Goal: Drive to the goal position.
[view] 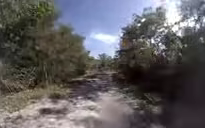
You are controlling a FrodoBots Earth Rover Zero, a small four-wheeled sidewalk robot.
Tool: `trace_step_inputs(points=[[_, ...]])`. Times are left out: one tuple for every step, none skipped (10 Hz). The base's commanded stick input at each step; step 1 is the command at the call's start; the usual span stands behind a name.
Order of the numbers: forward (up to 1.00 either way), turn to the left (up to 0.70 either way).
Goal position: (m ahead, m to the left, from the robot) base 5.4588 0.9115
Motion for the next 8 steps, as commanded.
trace_step_inputs(points=[[0.85,0.00],[0.85,0.00],[0.85,0.00],[0.85,0.00],[0.85,0.00],[0.85,0.00],[0.85,0.00],[0.85,0.00]])
